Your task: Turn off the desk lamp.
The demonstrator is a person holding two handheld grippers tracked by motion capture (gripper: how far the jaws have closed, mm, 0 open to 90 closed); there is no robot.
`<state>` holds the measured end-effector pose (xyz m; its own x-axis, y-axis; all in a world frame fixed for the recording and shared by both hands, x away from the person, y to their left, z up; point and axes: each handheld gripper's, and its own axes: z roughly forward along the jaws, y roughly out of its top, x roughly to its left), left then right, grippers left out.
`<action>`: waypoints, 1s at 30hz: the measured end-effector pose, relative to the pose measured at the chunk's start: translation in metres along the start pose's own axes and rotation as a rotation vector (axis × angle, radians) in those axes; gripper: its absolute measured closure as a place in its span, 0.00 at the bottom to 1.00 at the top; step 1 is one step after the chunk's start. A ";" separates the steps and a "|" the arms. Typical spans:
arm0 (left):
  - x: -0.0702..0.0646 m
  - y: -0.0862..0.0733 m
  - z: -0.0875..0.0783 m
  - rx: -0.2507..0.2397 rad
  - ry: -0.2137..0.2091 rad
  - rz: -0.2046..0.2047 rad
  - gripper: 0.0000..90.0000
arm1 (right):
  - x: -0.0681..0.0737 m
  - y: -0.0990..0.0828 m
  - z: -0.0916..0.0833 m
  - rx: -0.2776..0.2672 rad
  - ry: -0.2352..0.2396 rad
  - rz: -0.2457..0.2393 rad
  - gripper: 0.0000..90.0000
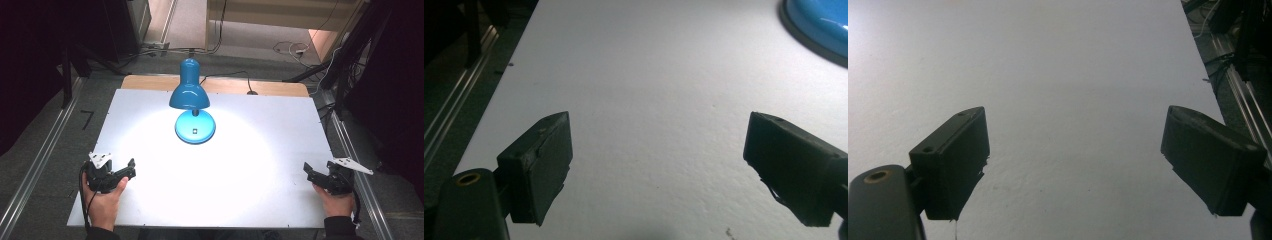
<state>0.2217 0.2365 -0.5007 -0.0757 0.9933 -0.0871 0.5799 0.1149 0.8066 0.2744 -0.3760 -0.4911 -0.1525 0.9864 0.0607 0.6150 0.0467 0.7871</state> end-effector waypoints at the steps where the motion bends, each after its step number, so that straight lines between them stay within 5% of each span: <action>1: 0.000 0.000 0.000 0.000 0.000 0.000 0.15 | 0.000 0.000 0.000 -0.003 -0.001 0.003 0.12; 6: -0.011 0.003 0.004 -0.004 -0.046 0.014 0.15 | -0.001 -0.001 0.000 0.002 -0.005 0.008 0.12; 30: -0.041 0.018 0.023 -0.005 -0.116 0.042 0.16 | -0.003 -0.001 0.002 0.004 -0.004 0.008 0.12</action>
<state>0.2541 0.1978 -0.4960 0.0433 0.9918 -0.1199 0.5761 0.0733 0.8141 0.2757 -0.3784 -0.4927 -0.1449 0.9873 0.0644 0.6193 0.0397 0.7842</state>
